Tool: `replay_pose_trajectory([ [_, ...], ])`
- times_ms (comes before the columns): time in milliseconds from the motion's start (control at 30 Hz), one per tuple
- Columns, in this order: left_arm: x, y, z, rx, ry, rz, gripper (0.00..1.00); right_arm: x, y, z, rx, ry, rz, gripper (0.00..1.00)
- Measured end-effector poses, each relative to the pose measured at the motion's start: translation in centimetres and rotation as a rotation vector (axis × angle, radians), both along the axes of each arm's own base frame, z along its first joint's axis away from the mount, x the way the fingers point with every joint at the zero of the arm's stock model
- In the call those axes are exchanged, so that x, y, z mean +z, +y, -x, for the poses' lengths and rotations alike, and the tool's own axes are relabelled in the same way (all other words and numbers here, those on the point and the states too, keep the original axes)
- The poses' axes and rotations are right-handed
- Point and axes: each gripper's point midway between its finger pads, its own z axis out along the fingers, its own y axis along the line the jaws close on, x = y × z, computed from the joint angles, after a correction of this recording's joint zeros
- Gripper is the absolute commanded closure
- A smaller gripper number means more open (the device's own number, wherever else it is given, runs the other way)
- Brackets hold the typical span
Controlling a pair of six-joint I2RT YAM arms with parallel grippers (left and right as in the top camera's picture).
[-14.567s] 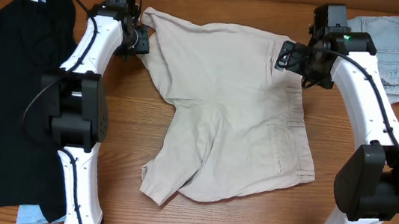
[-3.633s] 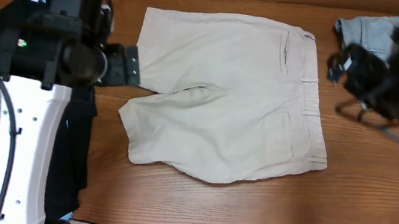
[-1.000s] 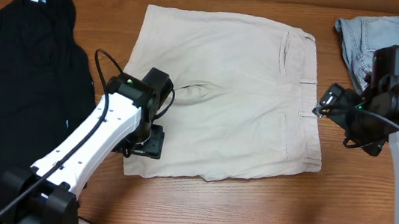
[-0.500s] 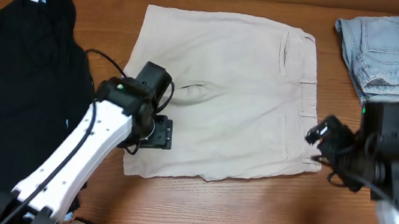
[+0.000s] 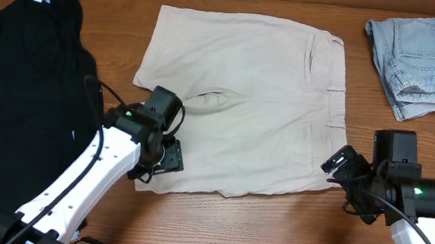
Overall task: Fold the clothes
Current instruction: 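Grasp the bottom hems with both grippers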
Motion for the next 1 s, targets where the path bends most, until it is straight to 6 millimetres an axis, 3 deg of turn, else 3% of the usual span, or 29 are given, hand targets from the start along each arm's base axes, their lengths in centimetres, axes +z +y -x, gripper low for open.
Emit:
replay_pose_trajectory([
  [233,-3.5,0.8,2.1,0.079,0.048,-0.016,0.38,0.0,0.0,-0.3,0.0,-0.013,0.0,0.0],
  [467,-5.5,2.3,4.5,0.25,0.115,-0.076,0.43,-0.9,0.0,-0.1,0.0,0.006,0.0,0.0],
  [767,-6.2,3.1,1.9,0.427,-0.022,-0.105,0.59,-0.7,0.0,-0.7,0.0,-0.018,0.0,0.0],
  [1000,-7.2,3.4,1.9,0.451,-0.036,-0.116,0.6,-0.6,0.0,-1.0,0.0,-0.032,0.0,0.0],
])
